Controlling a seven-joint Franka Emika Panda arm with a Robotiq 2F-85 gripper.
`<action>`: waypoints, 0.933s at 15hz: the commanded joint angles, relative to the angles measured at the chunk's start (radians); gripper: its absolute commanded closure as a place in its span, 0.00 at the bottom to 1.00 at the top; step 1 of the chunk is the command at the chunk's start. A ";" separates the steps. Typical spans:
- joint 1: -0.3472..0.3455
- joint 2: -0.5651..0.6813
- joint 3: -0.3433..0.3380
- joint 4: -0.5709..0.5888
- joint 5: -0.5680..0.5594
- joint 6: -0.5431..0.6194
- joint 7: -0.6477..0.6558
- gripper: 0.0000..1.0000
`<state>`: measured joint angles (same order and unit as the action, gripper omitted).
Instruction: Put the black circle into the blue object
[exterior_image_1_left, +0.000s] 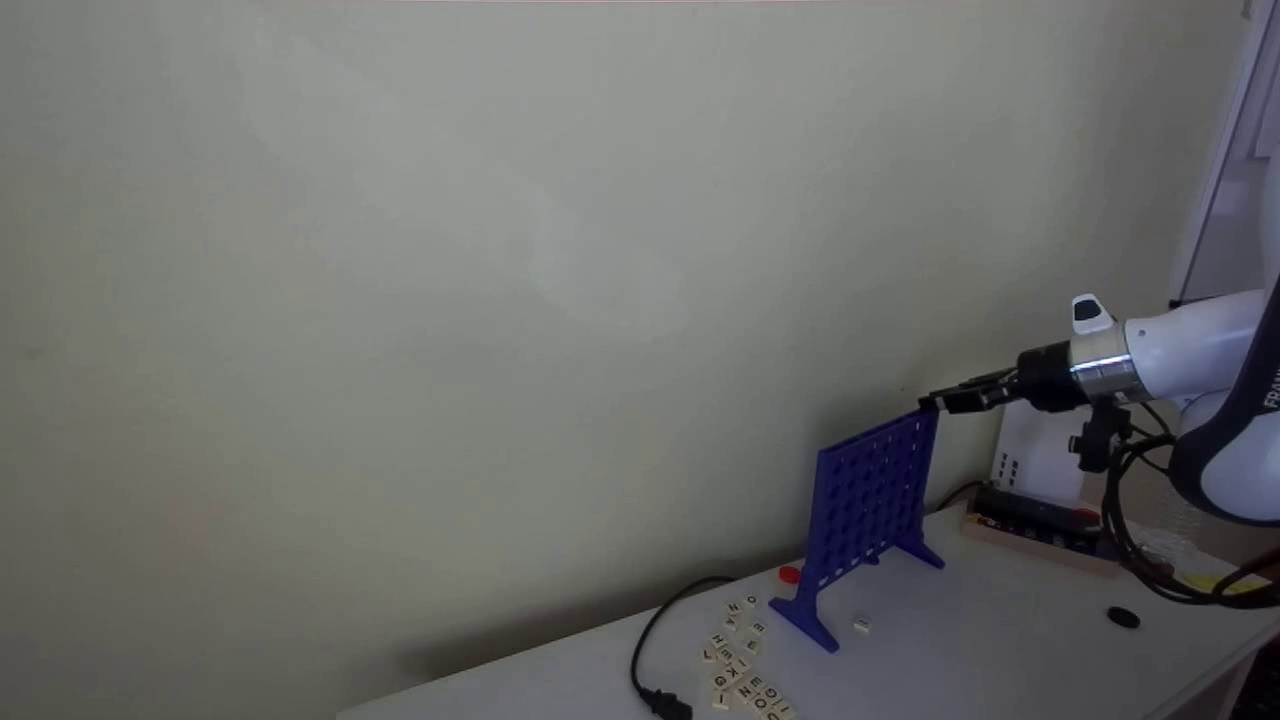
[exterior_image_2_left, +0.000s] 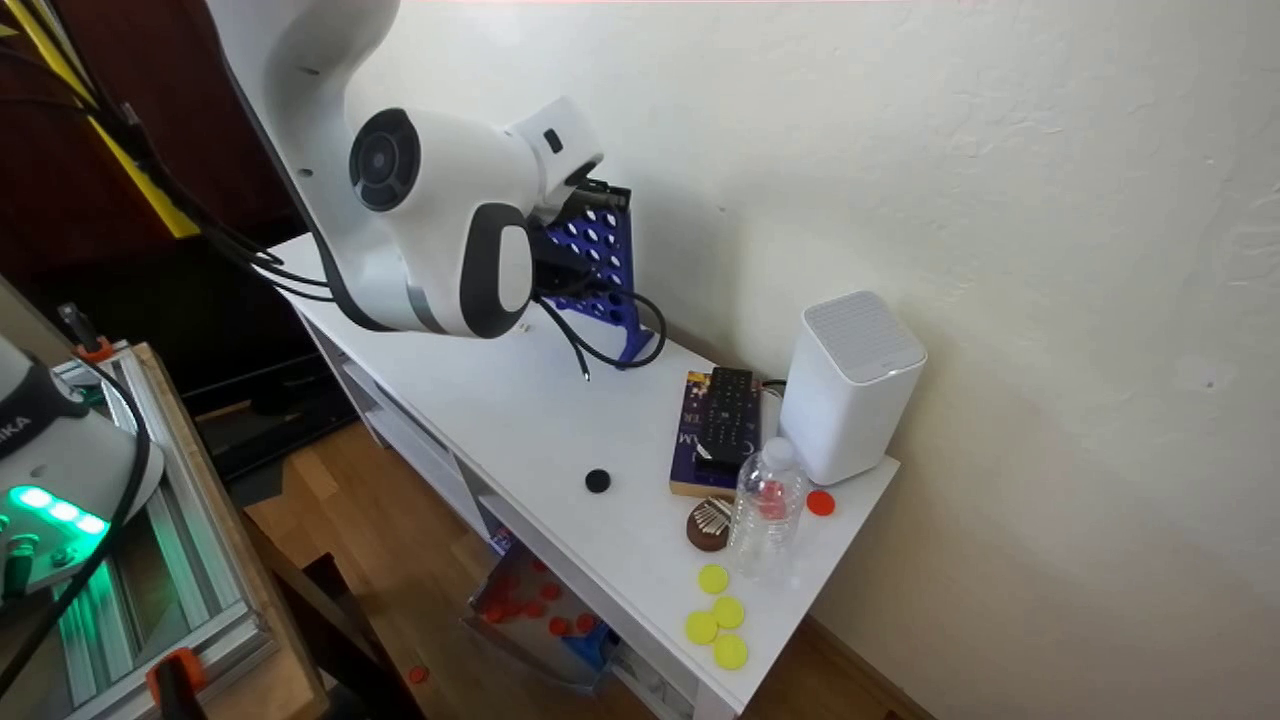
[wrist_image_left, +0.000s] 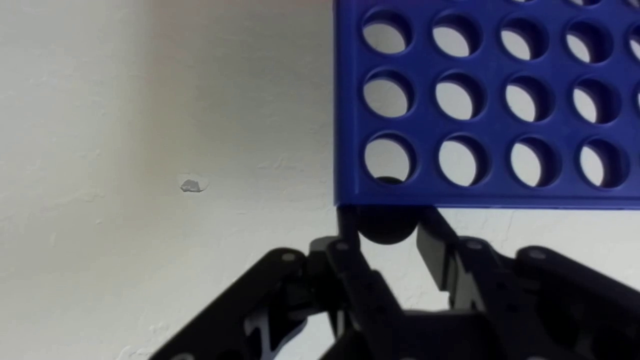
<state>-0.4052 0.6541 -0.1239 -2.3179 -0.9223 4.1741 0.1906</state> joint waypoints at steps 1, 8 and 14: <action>0.001 -0.020 -0.012 -0.025 -0.015 -0.023 -0.006 0.33; -0.017 -0.044 -0.011 -0.042 -0.074 0.016 0.024 0.00; -0.021 -0.141 -0.024 -0.089 -0.138 -0.030 0.121 0.00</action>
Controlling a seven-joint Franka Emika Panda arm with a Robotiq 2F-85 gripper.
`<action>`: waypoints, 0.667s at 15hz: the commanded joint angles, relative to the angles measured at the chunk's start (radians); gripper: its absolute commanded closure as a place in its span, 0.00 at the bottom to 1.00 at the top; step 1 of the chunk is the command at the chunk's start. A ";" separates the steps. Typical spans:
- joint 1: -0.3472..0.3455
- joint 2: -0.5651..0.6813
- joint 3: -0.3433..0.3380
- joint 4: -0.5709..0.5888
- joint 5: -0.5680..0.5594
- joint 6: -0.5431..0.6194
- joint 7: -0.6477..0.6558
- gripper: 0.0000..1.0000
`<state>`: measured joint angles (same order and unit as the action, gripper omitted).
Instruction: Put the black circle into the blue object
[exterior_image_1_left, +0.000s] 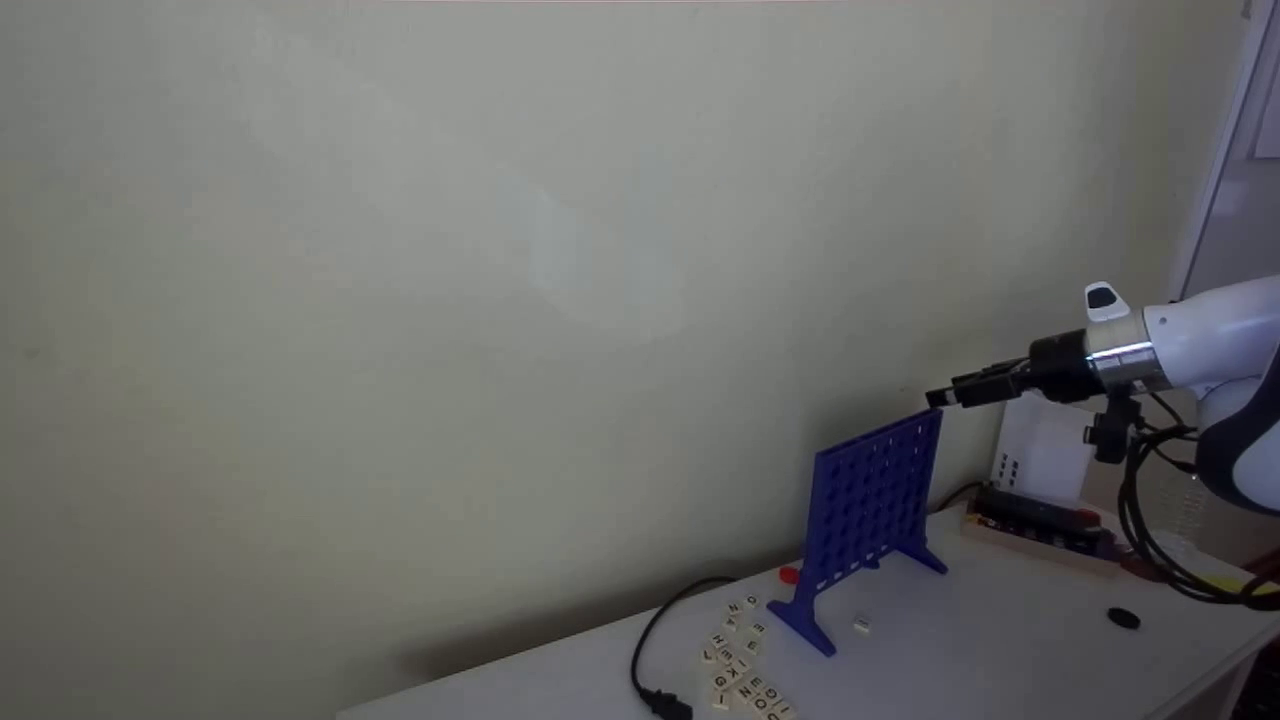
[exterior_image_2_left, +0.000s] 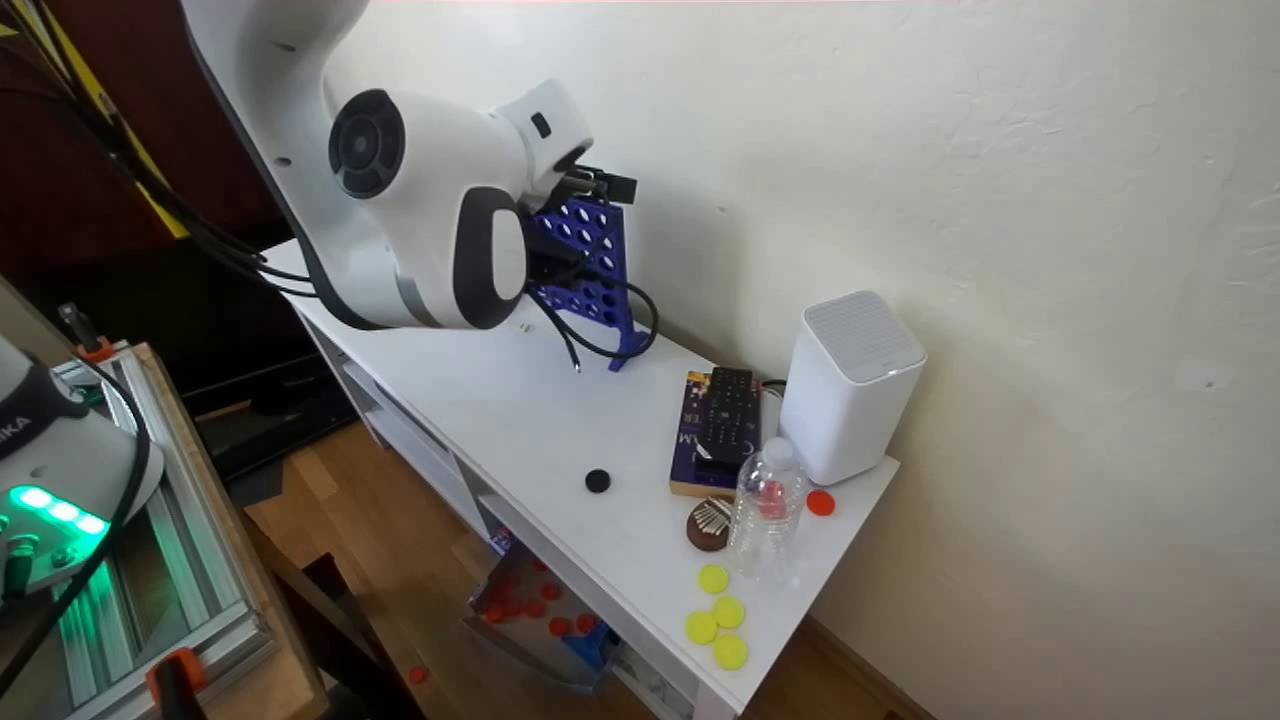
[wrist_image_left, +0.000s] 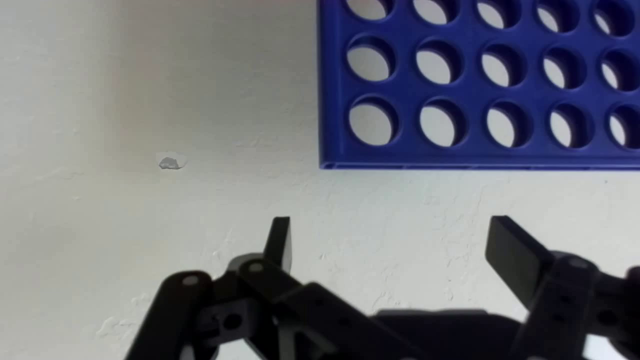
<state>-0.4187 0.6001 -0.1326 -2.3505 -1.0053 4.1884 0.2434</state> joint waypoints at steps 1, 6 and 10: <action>-0.006 -0.110 -0.021 -0.070 -0.054 -0.063 0.086 0.00; -0.006 -0.252 -0.046 -0.133 -0.047 -0.216 0.172 0.00; -0.011 -0.384 -0.080 -0.170 -0.157 -0.415 0.264 0.00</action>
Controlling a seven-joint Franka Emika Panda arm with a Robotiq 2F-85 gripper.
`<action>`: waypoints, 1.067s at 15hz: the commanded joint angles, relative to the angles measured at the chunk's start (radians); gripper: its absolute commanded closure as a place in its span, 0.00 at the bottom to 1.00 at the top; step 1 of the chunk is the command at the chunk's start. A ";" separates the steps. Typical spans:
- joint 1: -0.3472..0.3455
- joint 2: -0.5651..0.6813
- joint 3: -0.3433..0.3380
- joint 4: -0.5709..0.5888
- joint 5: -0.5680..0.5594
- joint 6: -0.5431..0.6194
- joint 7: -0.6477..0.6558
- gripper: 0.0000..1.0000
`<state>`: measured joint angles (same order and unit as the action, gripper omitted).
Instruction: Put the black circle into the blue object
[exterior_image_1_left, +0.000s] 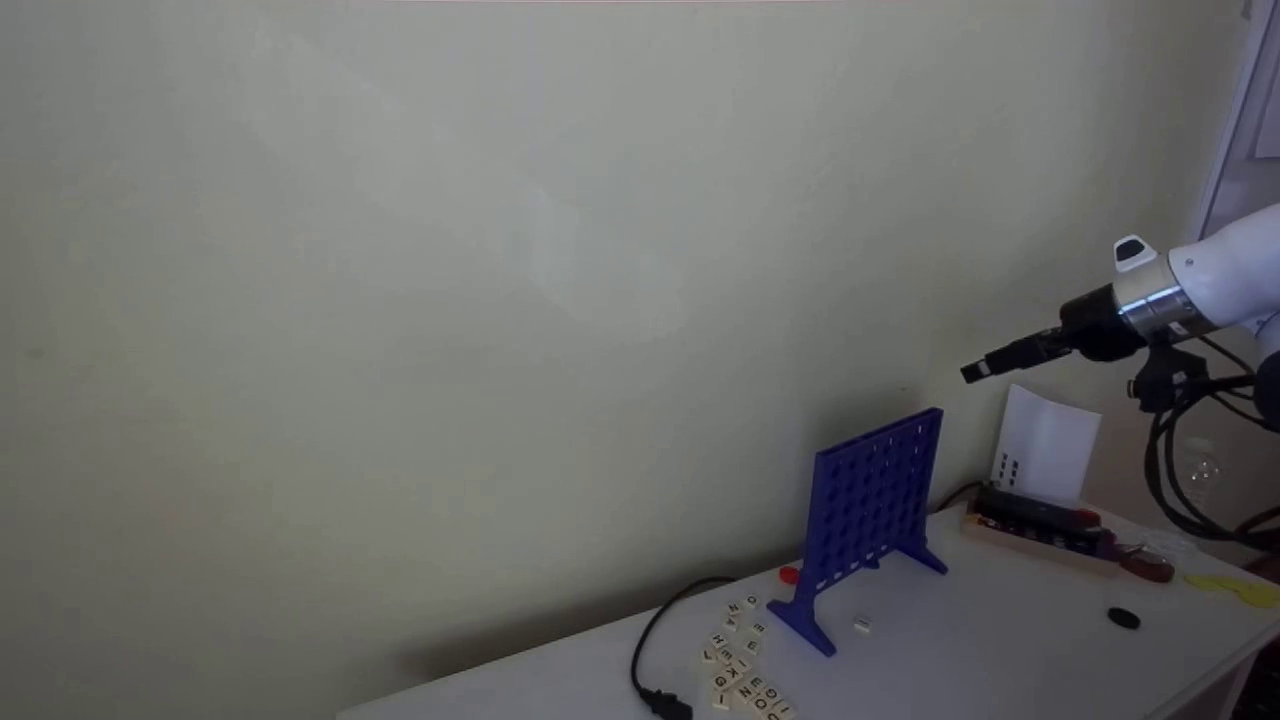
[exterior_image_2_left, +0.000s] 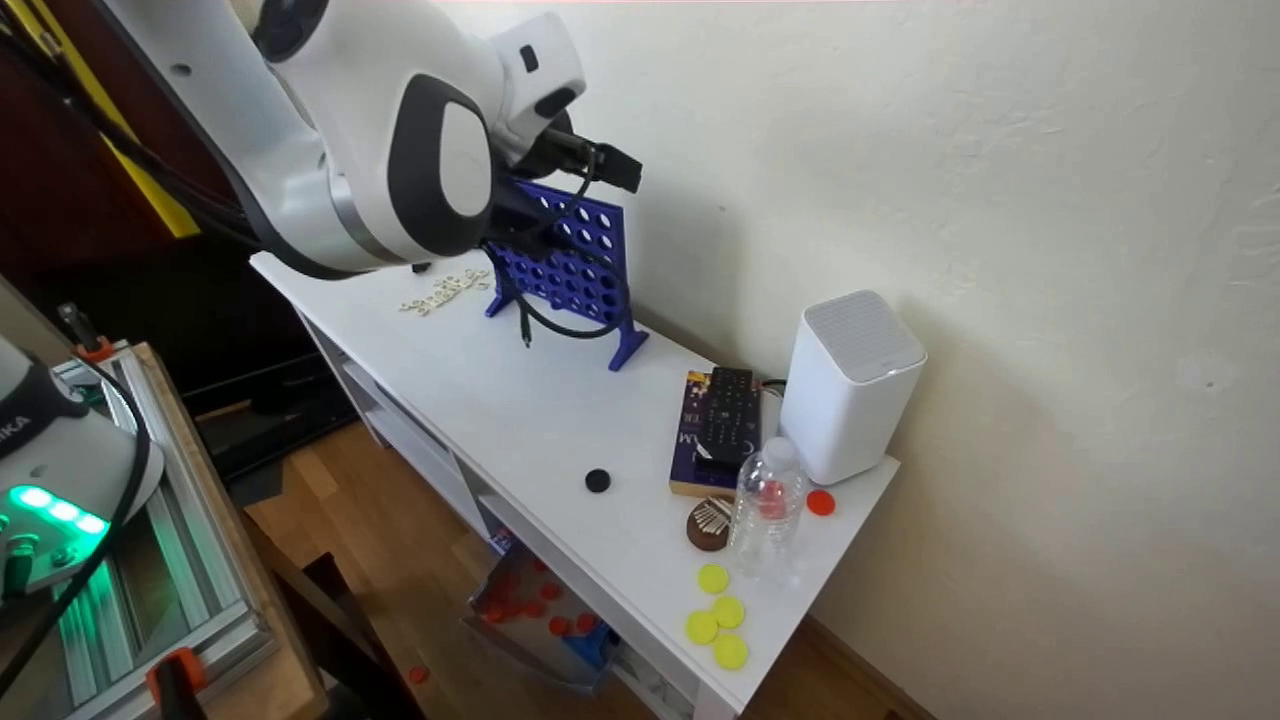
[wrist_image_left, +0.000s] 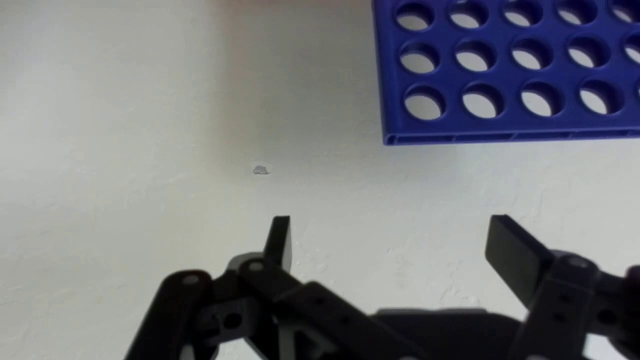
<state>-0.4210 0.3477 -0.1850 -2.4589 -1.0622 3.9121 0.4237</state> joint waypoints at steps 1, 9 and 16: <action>-0.009 -0.164 -0.034 -0.072 -0.126 -0.196 0.120 0.00; -0.038 -0.223 -0.056 -0.090 -0.624 -0.420 0.526 0.00; 0.009 -0.191 -0.177 -0.054 -0.994 -0.446 0.829 0.00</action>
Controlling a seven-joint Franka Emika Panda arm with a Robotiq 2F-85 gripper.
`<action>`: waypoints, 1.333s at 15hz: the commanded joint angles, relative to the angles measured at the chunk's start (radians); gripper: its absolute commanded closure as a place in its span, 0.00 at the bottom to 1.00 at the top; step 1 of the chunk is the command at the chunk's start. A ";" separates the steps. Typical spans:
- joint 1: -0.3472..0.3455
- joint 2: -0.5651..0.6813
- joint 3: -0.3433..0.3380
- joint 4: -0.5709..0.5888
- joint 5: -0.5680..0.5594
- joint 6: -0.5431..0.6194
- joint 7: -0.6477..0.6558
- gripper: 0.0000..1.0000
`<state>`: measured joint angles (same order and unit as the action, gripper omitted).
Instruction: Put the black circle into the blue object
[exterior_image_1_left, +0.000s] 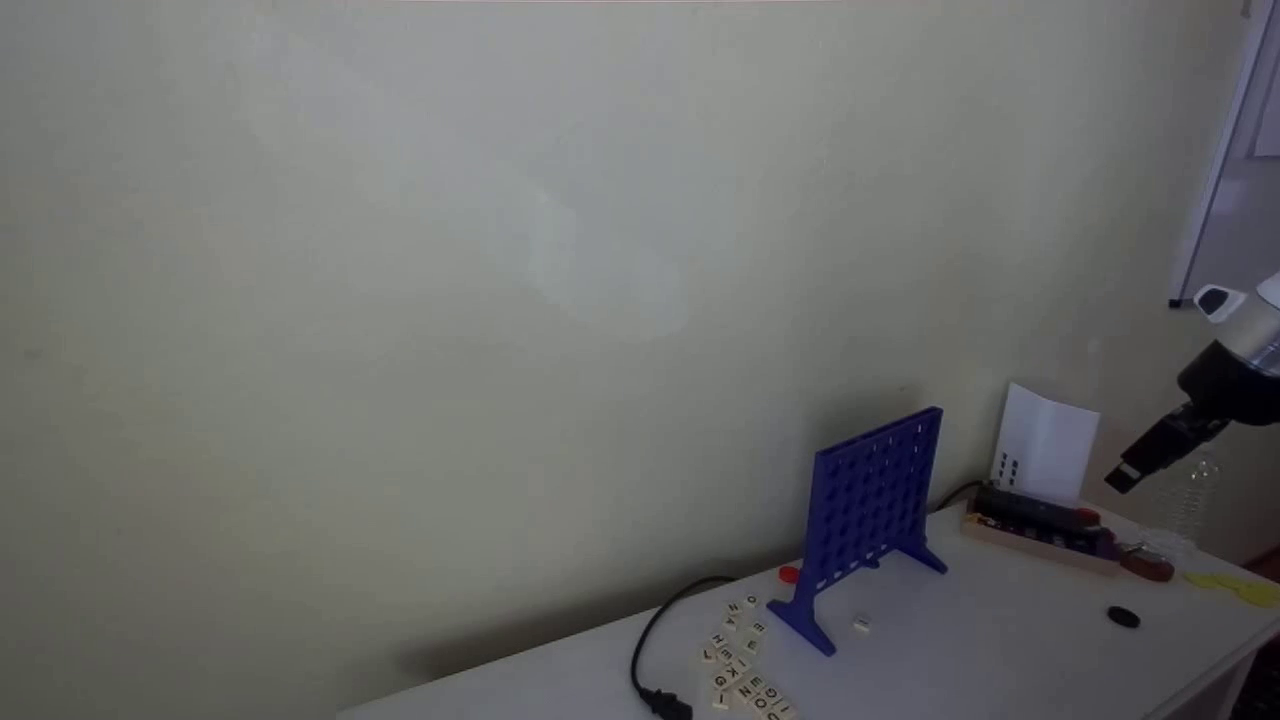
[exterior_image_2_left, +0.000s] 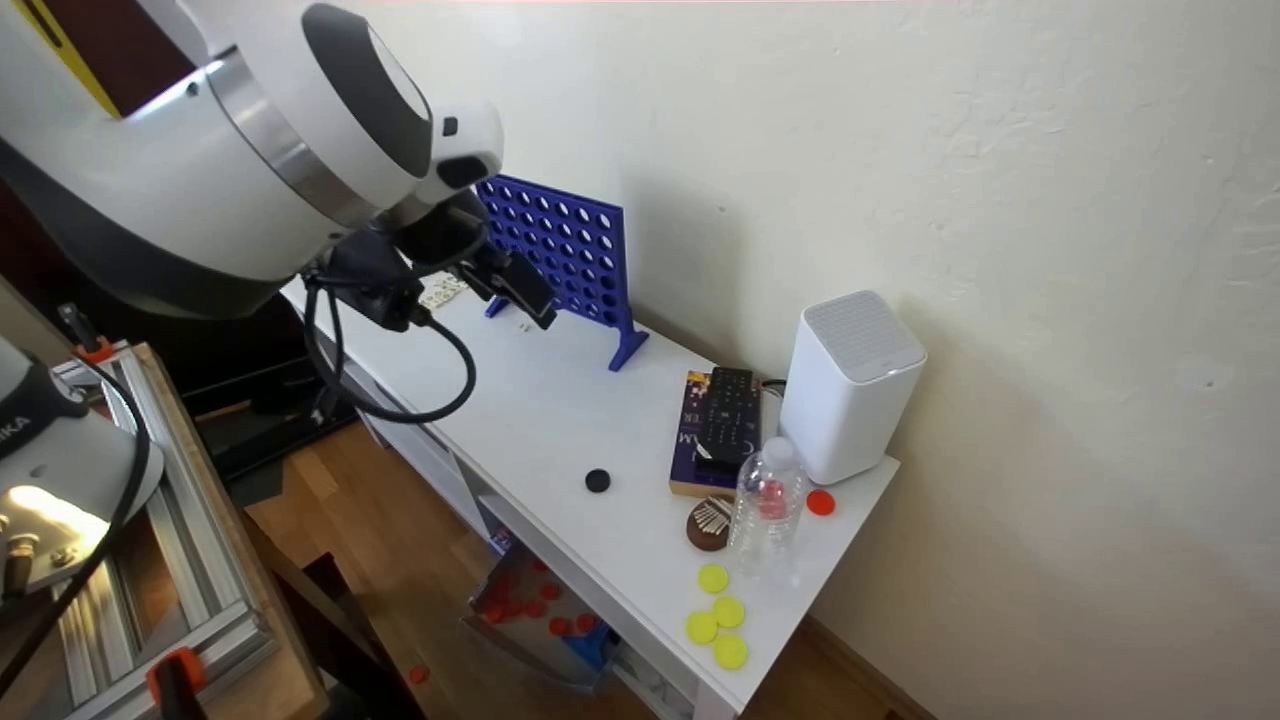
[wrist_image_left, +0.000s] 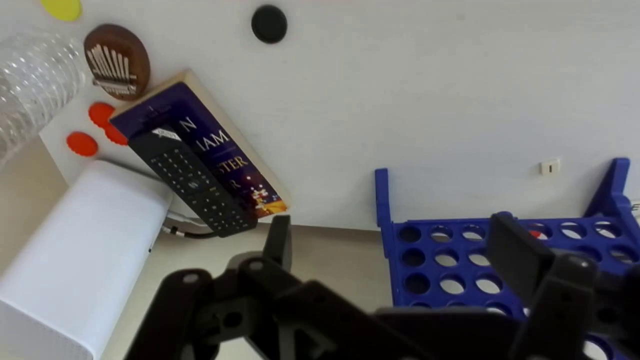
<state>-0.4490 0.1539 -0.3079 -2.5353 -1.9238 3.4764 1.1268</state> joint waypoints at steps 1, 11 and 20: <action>0.050 0.009 -0.074 0.031 -0.179 -0.003 0.164 0.00; 0.362 0.063 -0.332 0.201 -0.691 0.153 0.715 0.00; 0.587 0.115 -0.515 0.250 -0.592 0.213 0.662 0.00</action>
